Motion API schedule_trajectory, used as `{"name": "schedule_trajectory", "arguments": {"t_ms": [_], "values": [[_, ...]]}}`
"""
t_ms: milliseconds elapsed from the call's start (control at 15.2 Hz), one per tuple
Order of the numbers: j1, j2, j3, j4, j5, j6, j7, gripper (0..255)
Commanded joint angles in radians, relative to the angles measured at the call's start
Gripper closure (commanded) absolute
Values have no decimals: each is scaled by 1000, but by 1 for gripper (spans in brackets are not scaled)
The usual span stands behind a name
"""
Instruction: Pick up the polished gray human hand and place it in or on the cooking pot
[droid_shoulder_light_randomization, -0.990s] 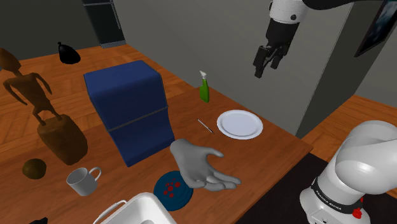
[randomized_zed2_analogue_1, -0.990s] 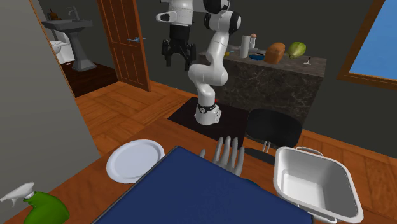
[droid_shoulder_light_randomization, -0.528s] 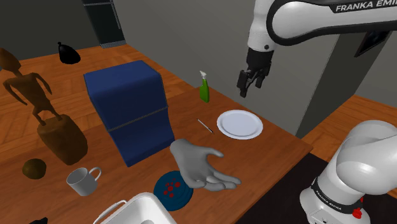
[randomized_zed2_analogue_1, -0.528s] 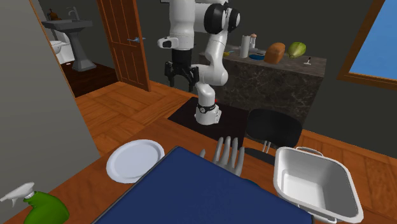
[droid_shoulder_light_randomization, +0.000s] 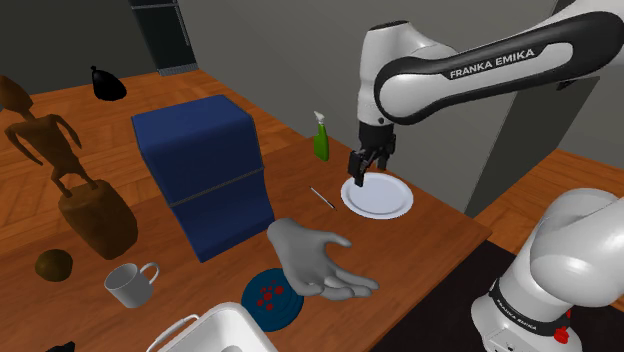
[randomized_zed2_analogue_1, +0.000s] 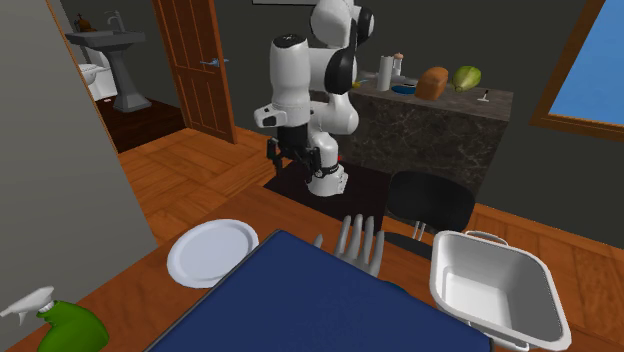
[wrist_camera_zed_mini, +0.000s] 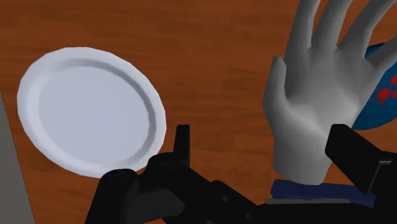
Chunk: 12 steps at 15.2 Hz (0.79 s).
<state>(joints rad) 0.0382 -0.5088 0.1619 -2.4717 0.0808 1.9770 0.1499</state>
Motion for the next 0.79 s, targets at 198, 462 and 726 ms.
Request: {"name": "schedule_trajectory", "arguments": {"t_ms": [198,462,726], "values": [[20,148,42,-23,24,121,31,0],[34,284,71,-16,33,213,54,0],[48,431,97,7,32,297,80,0]]}}
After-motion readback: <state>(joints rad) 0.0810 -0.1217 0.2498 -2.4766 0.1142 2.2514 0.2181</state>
